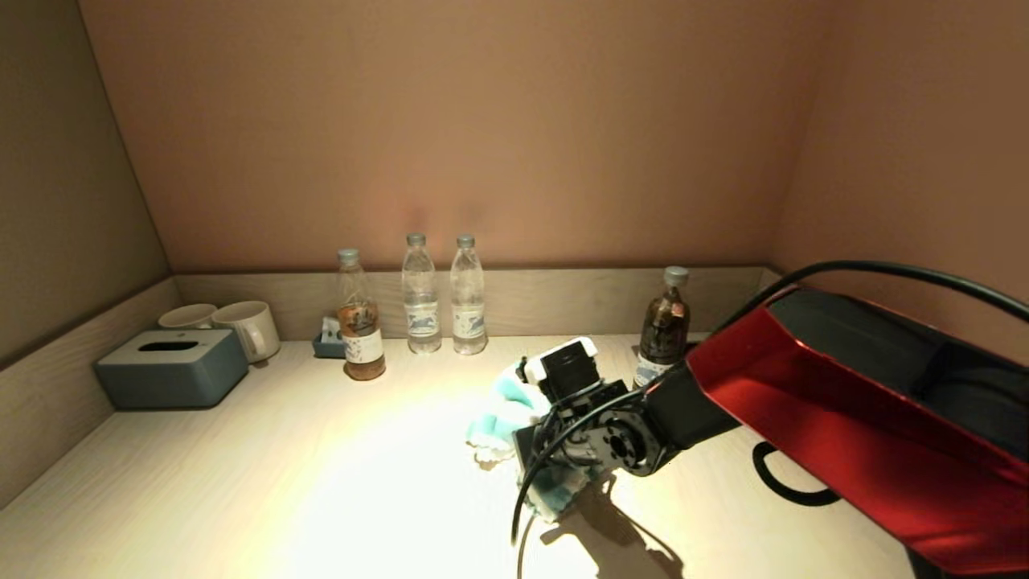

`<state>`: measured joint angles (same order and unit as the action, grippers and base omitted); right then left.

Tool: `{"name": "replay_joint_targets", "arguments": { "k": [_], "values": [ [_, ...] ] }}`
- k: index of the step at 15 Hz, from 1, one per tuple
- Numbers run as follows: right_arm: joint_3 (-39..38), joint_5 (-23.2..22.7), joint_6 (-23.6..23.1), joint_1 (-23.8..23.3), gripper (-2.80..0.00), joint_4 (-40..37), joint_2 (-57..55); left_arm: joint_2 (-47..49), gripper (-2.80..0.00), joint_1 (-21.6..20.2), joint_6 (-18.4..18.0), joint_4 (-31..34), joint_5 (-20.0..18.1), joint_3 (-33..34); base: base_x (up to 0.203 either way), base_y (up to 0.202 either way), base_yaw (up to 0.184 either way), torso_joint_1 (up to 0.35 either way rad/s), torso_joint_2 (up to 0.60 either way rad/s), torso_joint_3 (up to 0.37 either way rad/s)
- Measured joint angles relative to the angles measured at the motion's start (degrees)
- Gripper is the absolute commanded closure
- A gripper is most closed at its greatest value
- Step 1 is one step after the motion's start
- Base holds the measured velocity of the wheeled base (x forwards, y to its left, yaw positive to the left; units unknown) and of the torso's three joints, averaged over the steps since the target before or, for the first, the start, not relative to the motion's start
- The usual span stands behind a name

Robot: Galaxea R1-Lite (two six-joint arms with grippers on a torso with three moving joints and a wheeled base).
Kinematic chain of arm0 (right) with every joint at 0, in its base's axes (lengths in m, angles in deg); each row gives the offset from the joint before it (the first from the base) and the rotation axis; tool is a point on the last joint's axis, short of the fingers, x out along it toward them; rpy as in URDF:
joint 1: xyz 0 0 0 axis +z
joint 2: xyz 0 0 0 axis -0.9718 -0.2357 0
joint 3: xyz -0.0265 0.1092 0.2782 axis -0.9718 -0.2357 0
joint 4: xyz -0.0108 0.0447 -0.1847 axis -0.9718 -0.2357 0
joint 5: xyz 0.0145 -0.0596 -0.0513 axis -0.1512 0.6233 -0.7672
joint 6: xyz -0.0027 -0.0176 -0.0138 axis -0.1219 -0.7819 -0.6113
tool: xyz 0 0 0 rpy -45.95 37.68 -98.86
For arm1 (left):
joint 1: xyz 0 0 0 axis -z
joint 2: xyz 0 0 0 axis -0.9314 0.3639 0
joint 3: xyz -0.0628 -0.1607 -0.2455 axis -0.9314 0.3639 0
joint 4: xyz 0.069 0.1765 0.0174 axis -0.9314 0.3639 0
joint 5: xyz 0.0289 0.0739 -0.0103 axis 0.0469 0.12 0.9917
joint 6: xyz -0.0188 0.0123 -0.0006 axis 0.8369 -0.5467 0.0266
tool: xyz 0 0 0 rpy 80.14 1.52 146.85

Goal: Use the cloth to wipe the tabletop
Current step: Sweep the stains on the table

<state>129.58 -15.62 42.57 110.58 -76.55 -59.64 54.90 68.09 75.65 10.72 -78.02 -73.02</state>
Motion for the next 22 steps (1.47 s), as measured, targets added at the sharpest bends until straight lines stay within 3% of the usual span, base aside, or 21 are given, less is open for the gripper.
{"name": "replay_joint_targets", "arguments": {
  "k": [9,13,18,22],
  "values": [
    [-0.6,1.6,0.0,11.6,0.0,-0.6,2.3,0.0,0.0,-0.1,0.0,0.0,0.0,0.0,0.0,0.0,0.0,0.0,0.0,0.0],
    [-9.0,2.0,0.1,15.1,0.0,0.1,7.4,0.0,0.0,0.0,0.0,0.0,0.0,0.0,0.0,0.0,0.0,0.0,0.0,0.0],
    [-20.1,2.6,0.1,7.7,0.0,2.3,14.6,0.0,0.0,0.0,0.0,0.0,0.0,0.0,0.0,0.0,0.0,0.0,0.0,0.0],
    [-23.7,2.3,-0.3,0.1,0.0,4.2,17.3,0.0,0.0,0.0,0.0,0.0,0.0,0.0,0.0,0.0,0.0,0.0,0.0,0.0]
  ]
}}
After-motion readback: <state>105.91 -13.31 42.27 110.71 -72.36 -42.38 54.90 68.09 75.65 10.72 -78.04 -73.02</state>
